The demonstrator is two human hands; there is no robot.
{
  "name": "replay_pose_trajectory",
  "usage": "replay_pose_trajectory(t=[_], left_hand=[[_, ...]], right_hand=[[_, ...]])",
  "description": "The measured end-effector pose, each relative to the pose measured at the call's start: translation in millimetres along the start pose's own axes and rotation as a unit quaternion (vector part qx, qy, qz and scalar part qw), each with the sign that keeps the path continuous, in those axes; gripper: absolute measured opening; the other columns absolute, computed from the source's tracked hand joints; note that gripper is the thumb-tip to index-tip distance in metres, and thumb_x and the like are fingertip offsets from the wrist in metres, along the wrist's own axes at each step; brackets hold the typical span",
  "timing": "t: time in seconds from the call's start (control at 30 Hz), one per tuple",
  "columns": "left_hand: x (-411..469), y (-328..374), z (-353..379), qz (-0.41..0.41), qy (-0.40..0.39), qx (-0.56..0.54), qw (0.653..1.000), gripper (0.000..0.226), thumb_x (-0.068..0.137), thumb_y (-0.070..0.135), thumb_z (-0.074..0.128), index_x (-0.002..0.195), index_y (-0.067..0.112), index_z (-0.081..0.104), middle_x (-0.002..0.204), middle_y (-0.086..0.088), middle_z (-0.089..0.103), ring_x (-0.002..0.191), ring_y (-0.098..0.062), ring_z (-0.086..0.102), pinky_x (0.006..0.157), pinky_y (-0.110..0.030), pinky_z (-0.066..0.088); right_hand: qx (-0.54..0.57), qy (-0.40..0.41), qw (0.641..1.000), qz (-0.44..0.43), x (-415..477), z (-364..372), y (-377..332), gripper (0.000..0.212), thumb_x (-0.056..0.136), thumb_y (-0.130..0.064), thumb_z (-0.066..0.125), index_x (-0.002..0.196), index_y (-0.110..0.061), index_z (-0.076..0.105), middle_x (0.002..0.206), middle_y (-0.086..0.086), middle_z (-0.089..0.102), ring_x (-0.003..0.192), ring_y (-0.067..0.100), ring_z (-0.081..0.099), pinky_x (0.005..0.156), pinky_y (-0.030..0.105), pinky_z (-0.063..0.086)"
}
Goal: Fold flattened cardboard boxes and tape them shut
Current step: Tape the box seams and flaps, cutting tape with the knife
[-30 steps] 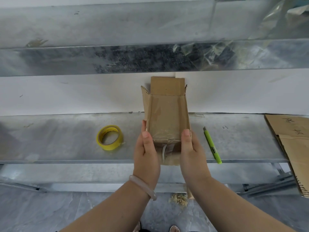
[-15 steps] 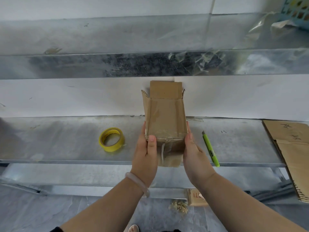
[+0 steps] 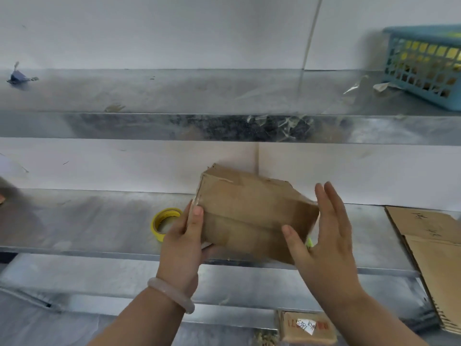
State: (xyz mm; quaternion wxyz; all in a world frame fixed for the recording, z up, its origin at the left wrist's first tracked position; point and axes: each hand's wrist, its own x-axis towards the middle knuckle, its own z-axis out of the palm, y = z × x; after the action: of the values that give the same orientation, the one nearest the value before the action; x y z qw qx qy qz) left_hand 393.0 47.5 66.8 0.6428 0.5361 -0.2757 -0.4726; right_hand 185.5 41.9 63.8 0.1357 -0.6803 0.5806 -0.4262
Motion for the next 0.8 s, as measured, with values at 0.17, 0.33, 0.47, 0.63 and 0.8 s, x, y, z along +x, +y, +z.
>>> replay_pose_trajectory(t=[0.17, 0.33, 0.47, 0.63, 0.8], left_hand=[[11, -3, -11, -0.044, 0.011, 0.100, 0.994, 0.026, 0.096, 0.046, 0.047, 0.099, 0.026, 0.065, 0.090, 0.001, 0.070, 0.083, -0.021, 0.071, 0.062, -0.042, 0.060], [40, -11, -35, 0.034, -0.079, 0.397, 0.914, 0.068, 0.085, 0.077, 0.020, 0.145, 0.047, 0.028, 0.132, 0.009, 0.054, 0.122, -0.021, 0.052, 0.102, -0.039, 0.041], [65, -12, -30, 0.111, -0.089, 0.482, 0.865, 0.062, 0.097, 0.054, 0.025, 0.153, 0.036, 0.005, 0.151, 0.006, 0.034, 0.137, -0.018, 0.033, 0.111, -0.027, 0.024], [90, -14, -24, 0.189, -0.138, 0.539, 0.809, 0.055, 0.102, 0.030, 0.035, 0.152, 0.031, 0.012, 0.161, 0.008, 0.003, 0.146, -0.008, 0.011, 0.111, -0.013, 0.008], [103, -36, -12, 0.220, -0.159, 0.612, 0.742, 0.084, 0.081, 0.067, 0.017, 0.152, 0.022, 0.020, 0.161, 0.007, -0.002, 0.147, -0.017, 0.000, 0.111, -0.017, -0.009]], right_hand=[[0.113, -0.114, 0.976, 0.145, 13, 18, 9, 0.072, 0.097, -0.048, 0.042, 0.154, -0.043, -0.002, 0.155, -0.008, 0.031, 0.132, 0.012, 0.037, 0.106, 0.029, 0.033], [0.080, -0.170, 0.966, 0.179, 39, 31, 17, 0.067, 0.100, -0.052, 0.035, 0.150, -0.049, -0.011, 0.155, -0.004, 0.034, 0.128, 0.024, 0.048, 0.103, 0.038, 0.041], [0.053, -0.192, 0.962, 0.187, 65, 40, 19, 0.067, 0.102, -0.050, 0.033, 0.150, -0.049, -0.013, 0.155, 0.000, 0.036, 0.127, 0.028, 0.050, 0.105, 0.045, 0.044], [-0.037, -0.228, 0.961, 0.153, 83, 54, 23, 0.069, 0.104, -0.040, 0.031, 0.152, -0.038, -0.018, 0.161, 0.001, 0.021, 0.137, 0.028, 0.039, 0.112, 0.045, 0.037], [-0.077, -0.248, 0.948, 0.182, 85, 73, 38, 0.069, 0.102, -0.045, 0.032, 0.154, -0.036, -0.013, 0.160, -0.002, 0.024, 0.137, 0.027, 0.039, 0.111, 0.049, 0.036]])
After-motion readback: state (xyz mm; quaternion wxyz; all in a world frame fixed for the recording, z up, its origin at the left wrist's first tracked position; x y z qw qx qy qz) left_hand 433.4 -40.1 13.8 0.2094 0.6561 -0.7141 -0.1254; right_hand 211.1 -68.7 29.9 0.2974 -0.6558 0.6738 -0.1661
